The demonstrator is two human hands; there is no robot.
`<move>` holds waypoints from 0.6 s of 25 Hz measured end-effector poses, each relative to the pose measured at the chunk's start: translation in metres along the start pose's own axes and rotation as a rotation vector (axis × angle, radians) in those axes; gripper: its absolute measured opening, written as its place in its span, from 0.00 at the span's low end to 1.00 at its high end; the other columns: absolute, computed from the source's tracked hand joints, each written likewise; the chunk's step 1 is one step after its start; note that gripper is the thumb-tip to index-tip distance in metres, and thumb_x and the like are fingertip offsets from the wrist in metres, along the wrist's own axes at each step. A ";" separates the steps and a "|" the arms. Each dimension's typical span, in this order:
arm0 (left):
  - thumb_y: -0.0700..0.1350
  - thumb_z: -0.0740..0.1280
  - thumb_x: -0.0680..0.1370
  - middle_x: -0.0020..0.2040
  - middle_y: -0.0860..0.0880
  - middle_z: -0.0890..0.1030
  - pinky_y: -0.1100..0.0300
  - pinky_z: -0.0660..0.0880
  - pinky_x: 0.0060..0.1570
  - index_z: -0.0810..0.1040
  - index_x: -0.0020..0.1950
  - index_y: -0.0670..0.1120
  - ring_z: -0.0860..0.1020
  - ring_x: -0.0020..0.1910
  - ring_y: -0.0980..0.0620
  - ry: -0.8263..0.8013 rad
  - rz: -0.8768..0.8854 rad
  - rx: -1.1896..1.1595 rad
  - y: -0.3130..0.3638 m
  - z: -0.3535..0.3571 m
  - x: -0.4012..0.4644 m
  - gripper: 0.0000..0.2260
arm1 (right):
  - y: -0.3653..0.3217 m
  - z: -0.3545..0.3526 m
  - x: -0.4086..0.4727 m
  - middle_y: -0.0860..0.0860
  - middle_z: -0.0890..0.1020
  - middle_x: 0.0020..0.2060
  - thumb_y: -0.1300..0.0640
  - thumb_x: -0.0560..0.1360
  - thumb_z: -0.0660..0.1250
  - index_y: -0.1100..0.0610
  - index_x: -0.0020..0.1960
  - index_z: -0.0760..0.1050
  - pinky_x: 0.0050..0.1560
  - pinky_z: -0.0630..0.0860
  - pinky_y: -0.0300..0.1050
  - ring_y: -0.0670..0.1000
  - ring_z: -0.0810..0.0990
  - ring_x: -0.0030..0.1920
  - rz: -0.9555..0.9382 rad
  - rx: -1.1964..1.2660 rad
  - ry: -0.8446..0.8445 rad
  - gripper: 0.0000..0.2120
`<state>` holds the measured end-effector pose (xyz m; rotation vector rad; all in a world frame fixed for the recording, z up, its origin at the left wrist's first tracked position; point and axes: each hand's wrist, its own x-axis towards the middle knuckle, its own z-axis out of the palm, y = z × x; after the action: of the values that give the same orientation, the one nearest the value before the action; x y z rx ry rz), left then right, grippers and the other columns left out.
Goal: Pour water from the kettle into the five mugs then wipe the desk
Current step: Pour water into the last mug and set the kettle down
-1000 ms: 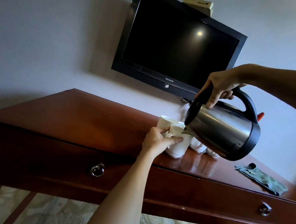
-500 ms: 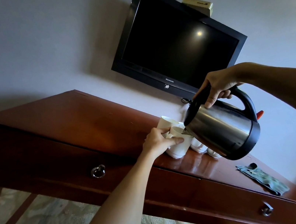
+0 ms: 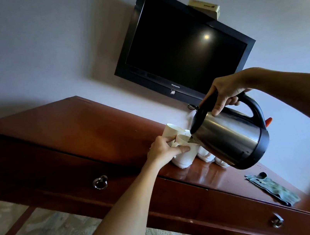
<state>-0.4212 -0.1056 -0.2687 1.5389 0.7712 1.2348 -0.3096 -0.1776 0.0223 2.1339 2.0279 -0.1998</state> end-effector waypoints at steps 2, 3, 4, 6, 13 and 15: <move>0.72 0.77 0.49 0.59 0.51 0.86 0.50 0.78 0.63 0.84 0.63 0.56 0.82 0.61 0.50 0.002 -0.003 0.006 0.000 0.000 0.001 0.44 | 0.001 -0.001 0.001 0.52 0.69 0.22 0.61 0.67 0.80 0.53 0.59 0.84 0.25 0.70 0.39 0.47 0.65 0.22 -0.002 -0.005 -0.007 0.20; 0.72 0.77 0.49 0.59 0.51 0.86 0.50 0.78 0.63 0.84 0.63 0.56 0.82 0.61 0.50 0.003 -0.002 0.009 0.000 0.001 0.001 0.44 | 0.002 -0.002 0.001 0.52 0.69 0.23 0.61 0.67 0.81 0.52 0.59 0.84 0.26 0.70 0.40 0.48 0.65 0.22 -0.003 -0.008 -0.008 0.21; 0.72 0.77 0.49 0.58 0.51 0.86 0.50 0.78 0.63 0.84 0.62 0.56 0.82 0.60 0.50 0.007 -0.003 0.009 -0.001 0.001 0.001 0.44 | 0.002 -0.002 0.002 0.52 0.69 0.23 0.61 0.67 0.81 0.52 0.58 0.84 0.26 0.70 0.40 0.48 0.65 0.23 -0.004 -0.010 -0.009 0.21; 0.71 0.77 0.49 0.58 0.51 0.86 0.50 0.78 0.62 0.84 0.62 0.56 0.82 0.60 0.51 0.009 -0.002 0.003 -0.001 0.001 0.001 0.43 | -0.001 -0.002 0.002 0.52 0.70 0.23 0.60 0.66 0.81 0.51 0.57 0.85 0.27 0.70 0.40 0.48 0.65 0.23 -0.002 -0.022 -0.012 0.20; 0.68 0.78 0.52 0.58 0.51 0.86 0.51 0.78 0.62 0.85 0.61 0.55 0.82 0.59 0.51 -0.002 0.013 -0.018 0.001 -0.001 -0.002 0.39 | -0.004 -0.005 0.002 0.52 0.72 0.24 0.58 0.66 0.81 0.51 0.56 0.85 0.26 0.69 0.40 0.47 0.67 0.23 -0.013 -0.059 -0.026 0.19; 0.69 0.78 0.51 0.58 0.52 0.86 0.50 0.78 0.62 0.85 0.61 0.55 0.82 0.59 0.51 -0.011 0.015 -0.028 0.000 -0.001 -0.001 0.40 | -0.004 -0.006 0.001 0.52 0.73 0.24 0.58 0.65 0.82 0.51 0.56 0.85 0.26 0.69 0.40 0.47 0.67 0.23 -0.018 -0.055 -0.031 0.20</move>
<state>-0.4221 -0.1063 -0.2694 1.5301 0.7343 1.2425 -0.3133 -0.1749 0.0281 2.0676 2.0120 -0.1761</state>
